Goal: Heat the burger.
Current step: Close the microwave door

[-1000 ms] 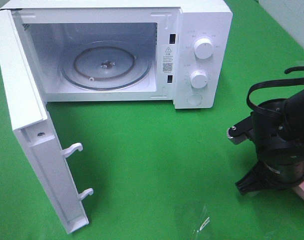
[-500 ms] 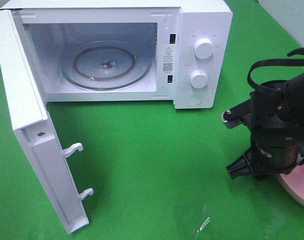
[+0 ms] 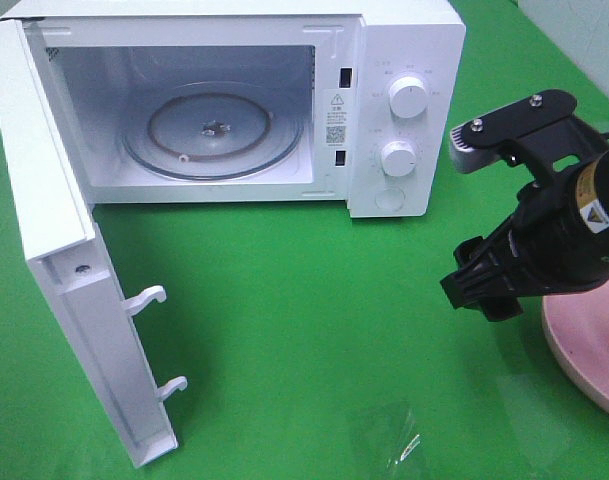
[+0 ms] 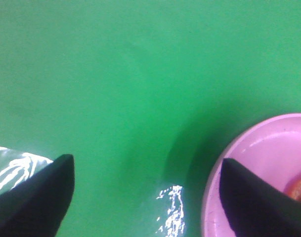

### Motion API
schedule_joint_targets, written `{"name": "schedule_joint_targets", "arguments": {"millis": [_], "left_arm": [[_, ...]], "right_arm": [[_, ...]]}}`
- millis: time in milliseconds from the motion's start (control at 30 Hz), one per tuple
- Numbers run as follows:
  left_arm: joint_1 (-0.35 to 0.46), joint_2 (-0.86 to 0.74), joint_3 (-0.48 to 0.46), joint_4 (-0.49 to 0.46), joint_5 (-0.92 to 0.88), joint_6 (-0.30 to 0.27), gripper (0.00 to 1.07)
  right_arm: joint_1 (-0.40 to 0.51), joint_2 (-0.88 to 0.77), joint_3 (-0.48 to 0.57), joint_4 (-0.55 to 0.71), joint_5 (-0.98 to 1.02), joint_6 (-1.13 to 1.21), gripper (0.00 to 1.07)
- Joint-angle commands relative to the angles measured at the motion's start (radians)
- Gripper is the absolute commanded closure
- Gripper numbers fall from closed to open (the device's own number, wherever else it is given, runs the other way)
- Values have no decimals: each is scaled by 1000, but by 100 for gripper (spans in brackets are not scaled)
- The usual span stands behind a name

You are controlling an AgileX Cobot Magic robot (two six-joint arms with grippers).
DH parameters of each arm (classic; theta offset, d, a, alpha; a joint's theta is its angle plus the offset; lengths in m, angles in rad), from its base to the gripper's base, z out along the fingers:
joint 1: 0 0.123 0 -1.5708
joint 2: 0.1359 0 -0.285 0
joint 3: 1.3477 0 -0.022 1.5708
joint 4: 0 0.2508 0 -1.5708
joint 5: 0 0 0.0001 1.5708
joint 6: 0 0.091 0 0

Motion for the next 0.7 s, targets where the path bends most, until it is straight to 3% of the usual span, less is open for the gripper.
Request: {"name": "schedule_joint_targets", "arguments": {"millis": [33,167,700], "left_arm": [[4,-4,4,2,3,-5,9],[4,-4,4,2,3,-5,9],[4,-4,4,2,3,-5,9]], "right_arm": [[0,-52,-6,90,20,-118,22],[0,-148,-6,195,147,-253,23],[0,-531,-5,264,431,-297,28]]}}
